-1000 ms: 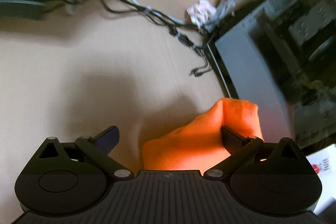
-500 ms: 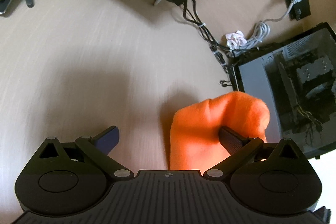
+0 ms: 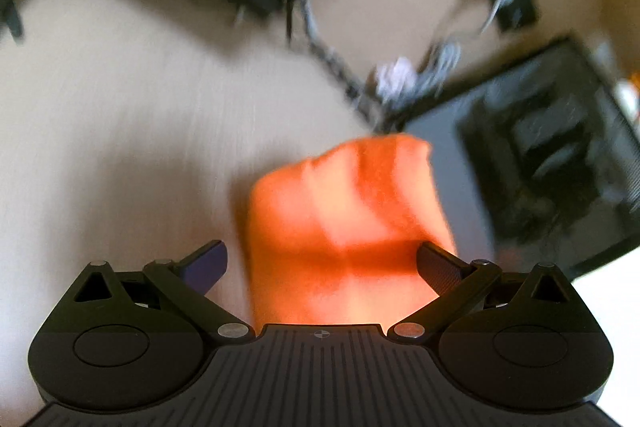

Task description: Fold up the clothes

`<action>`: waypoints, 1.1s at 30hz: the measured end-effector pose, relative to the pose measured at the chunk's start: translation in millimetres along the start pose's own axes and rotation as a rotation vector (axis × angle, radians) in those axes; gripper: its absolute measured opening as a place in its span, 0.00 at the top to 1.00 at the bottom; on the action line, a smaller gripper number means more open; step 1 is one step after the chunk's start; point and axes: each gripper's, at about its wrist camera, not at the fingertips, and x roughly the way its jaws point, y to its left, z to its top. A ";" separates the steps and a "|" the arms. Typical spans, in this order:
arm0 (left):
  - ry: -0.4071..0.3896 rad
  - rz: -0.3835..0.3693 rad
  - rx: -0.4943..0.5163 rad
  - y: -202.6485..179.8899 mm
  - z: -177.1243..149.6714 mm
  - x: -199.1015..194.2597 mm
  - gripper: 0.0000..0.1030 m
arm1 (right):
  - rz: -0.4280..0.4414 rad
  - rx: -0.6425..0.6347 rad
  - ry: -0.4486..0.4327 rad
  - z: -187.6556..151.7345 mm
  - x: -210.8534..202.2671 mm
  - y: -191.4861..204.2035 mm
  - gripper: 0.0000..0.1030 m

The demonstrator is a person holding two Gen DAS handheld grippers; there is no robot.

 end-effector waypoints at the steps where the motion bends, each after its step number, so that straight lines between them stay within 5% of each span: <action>1: -0.036 -0.018 -0.003 -1.1 3.8 -10.2 0.00 | 0.058 0.110 -0.023 8.3 -7.0 -11.6 0.78; 4: -0.157 -0.093 0.015 -16.0 18.8 -37.1 0.00 | 0.170 0.433 -0.126 11.8 -29.8 -60.9 0.78; 6: -0.155 -0.101 0.037 -26.0 21.1 -37.3 0.00 | 0.145 0.643 -0.187 -5.8 -41.5 -99.9 0.77; 11: -0.016 -0.056 0.045 -36.2 2.8 -0.4 0.00 | -0.115 1.199 -0.262 -102.8 -65.7 -171.0 0.74; 13: 0.048 -0.032 0.041 -39.1 -7.3 18.4 0.00 | -0.173 1.263 -0.297 -120.6 -75.0 -178.2 0.74; 20: 0.165 0.015 0.163 -67.9 -30.6 53.8 0.00 | -0.440 0.867 -0.178 -103.0 -84.9 -165.9 0.42; 25: 0.150 0.045 0.212 -70.0 -32.5 45.2 0.00 | -0.262 0.703 -0.037 -86.3 -59.1 -153.3 0.40; 33: 0.030 0.235 0.265 -36.9 -28.4 -7.5 0.00 | -0.015 0.494 0.057 -47.8 -0.8 -91.1 0.39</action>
